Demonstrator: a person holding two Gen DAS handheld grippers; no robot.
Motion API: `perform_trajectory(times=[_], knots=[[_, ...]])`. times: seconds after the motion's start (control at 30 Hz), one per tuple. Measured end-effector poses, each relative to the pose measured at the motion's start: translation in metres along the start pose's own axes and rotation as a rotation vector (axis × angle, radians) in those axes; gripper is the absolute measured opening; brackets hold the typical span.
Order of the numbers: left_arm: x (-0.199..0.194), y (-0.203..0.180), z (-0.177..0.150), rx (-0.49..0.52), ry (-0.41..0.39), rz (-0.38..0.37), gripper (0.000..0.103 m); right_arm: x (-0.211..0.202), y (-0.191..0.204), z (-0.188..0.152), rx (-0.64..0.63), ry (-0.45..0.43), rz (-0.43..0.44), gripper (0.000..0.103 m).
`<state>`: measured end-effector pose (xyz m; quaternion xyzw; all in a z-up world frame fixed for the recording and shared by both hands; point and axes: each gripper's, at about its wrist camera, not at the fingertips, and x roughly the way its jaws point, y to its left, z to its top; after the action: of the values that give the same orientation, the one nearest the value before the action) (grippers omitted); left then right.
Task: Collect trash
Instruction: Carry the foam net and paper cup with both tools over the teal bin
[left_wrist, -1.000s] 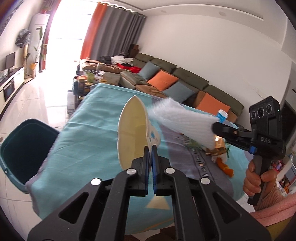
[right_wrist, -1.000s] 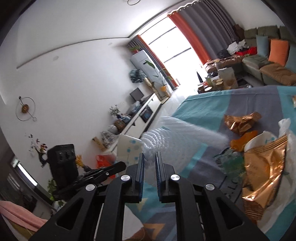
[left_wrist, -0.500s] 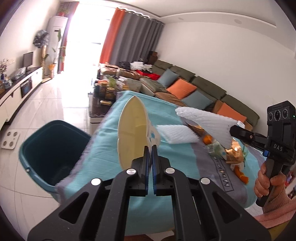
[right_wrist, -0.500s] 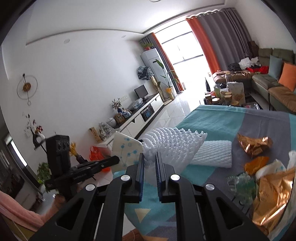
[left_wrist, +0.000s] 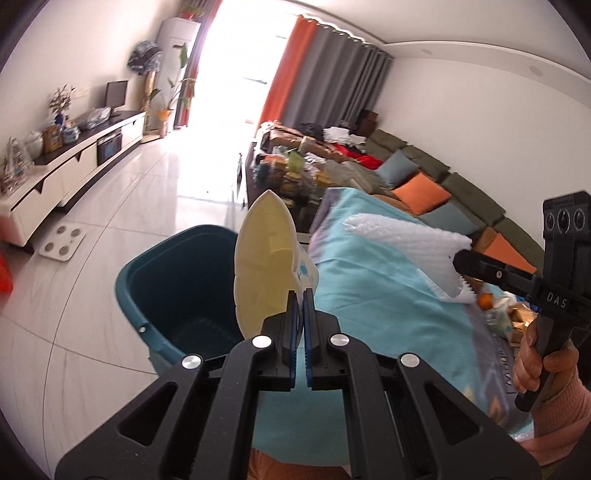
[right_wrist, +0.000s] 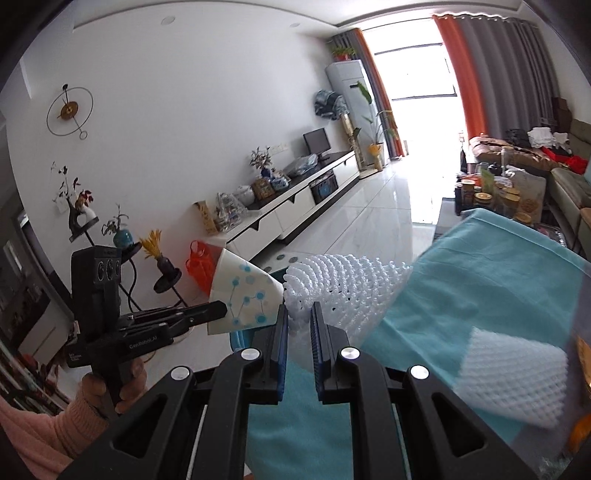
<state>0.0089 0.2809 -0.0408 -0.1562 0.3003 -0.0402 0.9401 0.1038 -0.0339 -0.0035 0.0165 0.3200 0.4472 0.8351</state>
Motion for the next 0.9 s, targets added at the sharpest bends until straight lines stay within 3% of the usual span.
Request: perform_trajectory(times=[0.3,0.7,0.9], knots=[[0.018,0.044,-0.001,-0.058,0.041,0.059,0.003,0.070,0.013,0.019,-0.024,0.102,0.039,0.011],[0.051,0.062,-0.006,-0.100,0.109,0.104,0.004,0.149,0.022,0.029,-0.029,0.248,0.049,0.013],[0.072,0.070,-0.007,-0.111,0.131,0.122,0.004,0.175,0.023,0.027,-0.026,0.311,0.002,0.022]])
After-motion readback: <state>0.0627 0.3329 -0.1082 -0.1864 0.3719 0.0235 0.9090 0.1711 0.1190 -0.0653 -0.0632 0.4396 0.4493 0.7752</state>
